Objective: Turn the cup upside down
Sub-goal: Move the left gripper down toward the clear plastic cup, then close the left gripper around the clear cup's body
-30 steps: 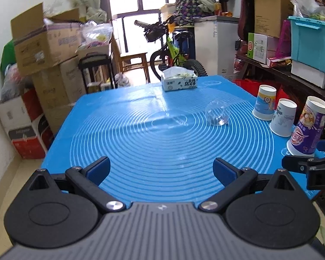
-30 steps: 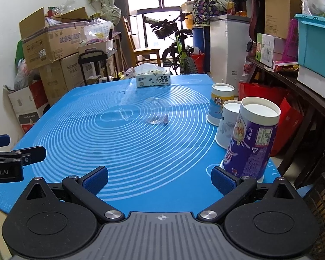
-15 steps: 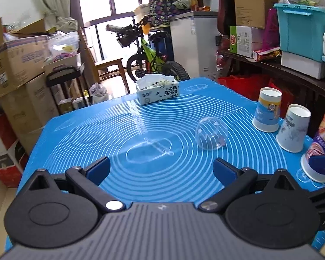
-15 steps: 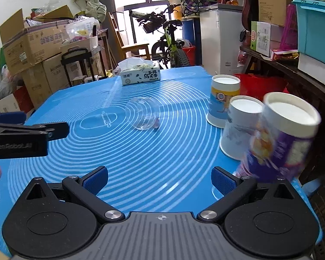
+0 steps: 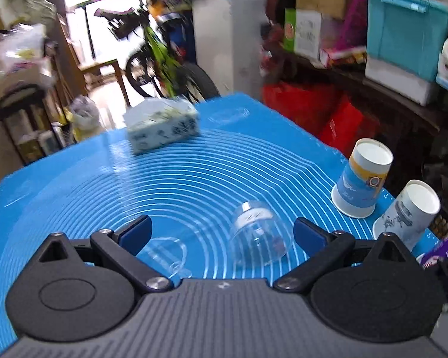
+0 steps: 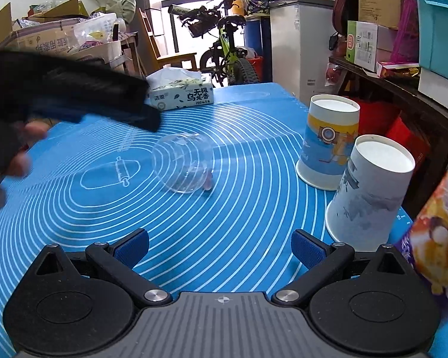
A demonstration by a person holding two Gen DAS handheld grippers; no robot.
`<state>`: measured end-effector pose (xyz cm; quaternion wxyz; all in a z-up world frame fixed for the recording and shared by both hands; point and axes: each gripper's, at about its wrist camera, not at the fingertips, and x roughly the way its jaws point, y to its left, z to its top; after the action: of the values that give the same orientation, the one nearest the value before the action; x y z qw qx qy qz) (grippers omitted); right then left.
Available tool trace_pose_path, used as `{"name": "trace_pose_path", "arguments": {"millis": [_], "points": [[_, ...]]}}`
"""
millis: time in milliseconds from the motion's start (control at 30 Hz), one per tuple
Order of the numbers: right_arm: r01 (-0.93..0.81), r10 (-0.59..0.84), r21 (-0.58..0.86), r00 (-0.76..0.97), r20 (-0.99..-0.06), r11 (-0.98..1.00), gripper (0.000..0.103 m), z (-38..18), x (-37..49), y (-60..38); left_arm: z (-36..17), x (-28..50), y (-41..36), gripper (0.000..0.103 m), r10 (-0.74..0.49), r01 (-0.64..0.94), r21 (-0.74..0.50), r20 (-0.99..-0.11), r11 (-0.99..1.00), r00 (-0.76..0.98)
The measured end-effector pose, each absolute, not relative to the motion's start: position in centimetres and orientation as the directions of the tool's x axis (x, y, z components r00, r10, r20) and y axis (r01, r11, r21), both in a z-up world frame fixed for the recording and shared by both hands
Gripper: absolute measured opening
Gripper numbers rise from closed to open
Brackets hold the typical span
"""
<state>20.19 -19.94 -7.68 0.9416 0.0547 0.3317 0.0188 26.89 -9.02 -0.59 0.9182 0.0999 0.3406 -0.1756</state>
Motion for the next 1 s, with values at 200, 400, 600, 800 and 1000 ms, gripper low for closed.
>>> {"name": "trace_pose_path", "arguments": {"millis": [200,400,600,800,1000], "points": [[0.008,0.065,0.114,0.78,-0.623,0.993,0.103,-8.2,20.7,-20.3,-1.8,30.8,-11.5,0.1,-0.237,0.413,0.041,-0.766,0.91,0.598],[0.015,0.069,0.127,0.776,-0.627,0.992,0.103,-8.6,21.0,-20.6,-3.5,32.5,-12.8,0.094,-0.193,0.413,0.032,-0.849,0.91,0.492],[0.027,0.063,0.133,0.779,-0.624,0.991,0.103,-8.5,20.9,-20.9,-4.4,32.2,-12.8,0.062,-0.202,0.423,0.001,-0.877,0.906,0.436],[0.032,0.055,0.128,0.781,-0.622,0.991,0.103,-8.0,20.5,-20.5,-3.4,30.5,-11.5,0.061,-0.181,0.428,0.04,-0.869,0.903,0.461],[0.031,0.046,0.113,0.786,-0.617,0.993,0.103,-6.9,19.5,-19.7,-0.7,27.6,-7.7,0.061,-0.153,0.394,0.08,-0.838,0.916,0.524]]}}
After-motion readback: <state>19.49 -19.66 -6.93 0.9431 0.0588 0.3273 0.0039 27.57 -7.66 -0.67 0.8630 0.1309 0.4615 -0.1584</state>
